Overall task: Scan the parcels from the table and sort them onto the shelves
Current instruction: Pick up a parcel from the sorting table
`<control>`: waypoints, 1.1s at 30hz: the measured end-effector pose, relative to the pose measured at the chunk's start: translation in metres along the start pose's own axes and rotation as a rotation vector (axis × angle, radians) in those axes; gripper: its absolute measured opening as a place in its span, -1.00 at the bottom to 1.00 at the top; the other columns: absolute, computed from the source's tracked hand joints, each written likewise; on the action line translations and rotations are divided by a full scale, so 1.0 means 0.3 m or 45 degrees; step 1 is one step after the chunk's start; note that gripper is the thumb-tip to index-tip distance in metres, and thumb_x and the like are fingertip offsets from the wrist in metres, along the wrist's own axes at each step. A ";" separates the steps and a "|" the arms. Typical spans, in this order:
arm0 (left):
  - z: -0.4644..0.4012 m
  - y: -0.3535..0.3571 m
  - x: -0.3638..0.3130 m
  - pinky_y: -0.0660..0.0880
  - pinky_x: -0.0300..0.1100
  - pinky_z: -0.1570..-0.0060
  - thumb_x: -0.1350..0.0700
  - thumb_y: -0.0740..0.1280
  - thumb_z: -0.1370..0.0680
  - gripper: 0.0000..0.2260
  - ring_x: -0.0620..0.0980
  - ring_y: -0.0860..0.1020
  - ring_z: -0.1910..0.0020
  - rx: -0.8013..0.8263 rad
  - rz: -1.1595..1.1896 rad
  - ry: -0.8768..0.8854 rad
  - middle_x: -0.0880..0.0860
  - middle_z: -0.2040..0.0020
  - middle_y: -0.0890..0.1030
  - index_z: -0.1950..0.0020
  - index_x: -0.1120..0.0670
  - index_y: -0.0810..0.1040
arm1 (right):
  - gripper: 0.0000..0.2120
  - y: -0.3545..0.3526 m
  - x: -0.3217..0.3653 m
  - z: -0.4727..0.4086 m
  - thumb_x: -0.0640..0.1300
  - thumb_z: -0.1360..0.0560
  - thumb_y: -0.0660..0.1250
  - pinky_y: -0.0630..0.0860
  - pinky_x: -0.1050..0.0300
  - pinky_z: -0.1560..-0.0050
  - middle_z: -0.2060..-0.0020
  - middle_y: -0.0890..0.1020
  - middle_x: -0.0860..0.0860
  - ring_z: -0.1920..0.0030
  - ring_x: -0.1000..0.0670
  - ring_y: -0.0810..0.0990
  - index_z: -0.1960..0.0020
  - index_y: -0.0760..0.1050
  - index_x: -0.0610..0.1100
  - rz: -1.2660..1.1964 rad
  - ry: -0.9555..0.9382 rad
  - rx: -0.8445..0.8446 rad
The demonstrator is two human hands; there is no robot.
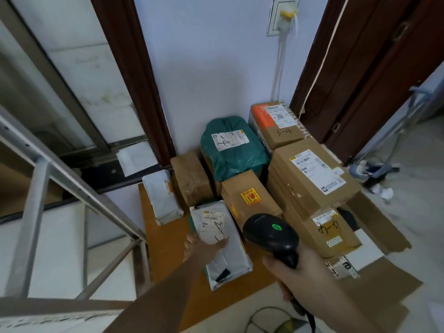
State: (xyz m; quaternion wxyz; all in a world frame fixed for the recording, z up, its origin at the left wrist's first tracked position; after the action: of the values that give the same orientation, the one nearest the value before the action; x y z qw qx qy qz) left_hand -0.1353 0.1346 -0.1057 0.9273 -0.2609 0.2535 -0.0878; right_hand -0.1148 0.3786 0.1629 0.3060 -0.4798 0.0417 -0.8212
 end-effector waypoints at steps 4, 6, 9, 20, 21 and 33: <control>-0.038 0.038 0.029 0.37 0.21 -0.51 -0.44 0.59 -0.24 0.33 0.27 0.22 -0.62 0.041 0.069 -0.047 0.16 -0.67 0.12 -0.68 0.14 -0.09 | -0.87 -0.001 -0.008 -0.021 -0.10 -0.55 0.39 0.53 0.22 0.35 0.56 0.54 0.07 0.50 0.08 0.54 0.07 0.46 -0.11 0.007 -0.006 0.039; -0.059 0.054 0.037 0.43 0.18 -0.46 -0.45 0.59 -0.22 0.30 0.26 0.30 -0.58 0.044 0.078 -0.055 0.16 -0.62 0.21 -0.66 0.15 0.00 | -0.84 -0.001 -0.013 -0.030 -0.10 -0.55 0.38 0.53 0.23 0.34 0.57 0.53 0.06 0.51 0.08 0.53 0.13 0.45 -0.12 0.016 -0.005 0.054; -0.101 0.094 0.070 0.59 0.09 -0.29 -0.56 0.58 -0.02 0.35 0.18 0.54 -0.38 0.094 0.130 -0.102 0.12 -0.46 0.47 -0.59 0.13 0.22 | -0.81 -0.002 -0.023 -0.041 -0.10 -0.56 0.38 0.53 0.23 0.32 0.59 0.52 0.07 0.52 0.09 0.52 0.18 0.43 -0.10 0.031 -0.002 0.083; -0.006 0.087 0.049 0.49 -0.25 0.35 -0.26 0.62 -0.37 -0.28 -0.06 0.58 0.14 -0.018 0.380 0.008 -0.03 -0.03 0.58 -0.32 0.09 0.42 | -0.83 0.006 -0.056 -0.054 -0.14 -0.55 0.38 0.55 0.17 0.35 0.58 0.50 0.00 0.53 0.02 0.51 0.15 0.44 -0.17 -0.024 0.024 0.106; -0.003 0.086 0.049 0.48 -0.26 0.34 -0.23 0.62 -0.39 -0.30 -0.03 0.58 0.11 -0.034 0.397 0.029 -0.02 -0.05 0.58 -0.34 0.09 0.42 | -0.84 0.008 -0.055 -0.053 -0.15 -0.55 0.38 0.54 0.20 0.36 0.57 0.51 0.00 0.52 0.02 0.52 0.14 0.44 -0.17 -0.018 0.019 0.106; 0.029 0.091 0.071 0.53 0.03 -0.14 -0.08 0.54 -0.53 -0.27 0.24 0.56 -0.32 -0.055 0.651 -0.031 0.16 -0.36 0.56 -0.54 0.14 0.25 | -0.83 0.032 -0.071 -0.043 -0.11 -0.56 0.38 0.56 0.11 0.29 0.54 0.53 -0.04 0.49 0.00 0.54 0.10 0.46 -0.18 0.020 0.010 0.123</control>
State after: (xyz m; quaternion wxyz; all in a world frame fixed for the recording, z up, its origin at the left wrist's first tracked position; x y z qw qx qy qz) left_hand -0.1117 0.1551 -0.1227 0.9167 -0.2089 0.3017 0.1582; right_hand -0.1131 0.3795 0.1363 0.3353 -0.4610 0.0069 -0.8216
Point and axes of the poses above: each hand's wrist, its own z-axis away from the middle knuckle, its own y-axis out of the palm, x = y × z, the point moved 8 cm from there along -z, towards the middle knuckle
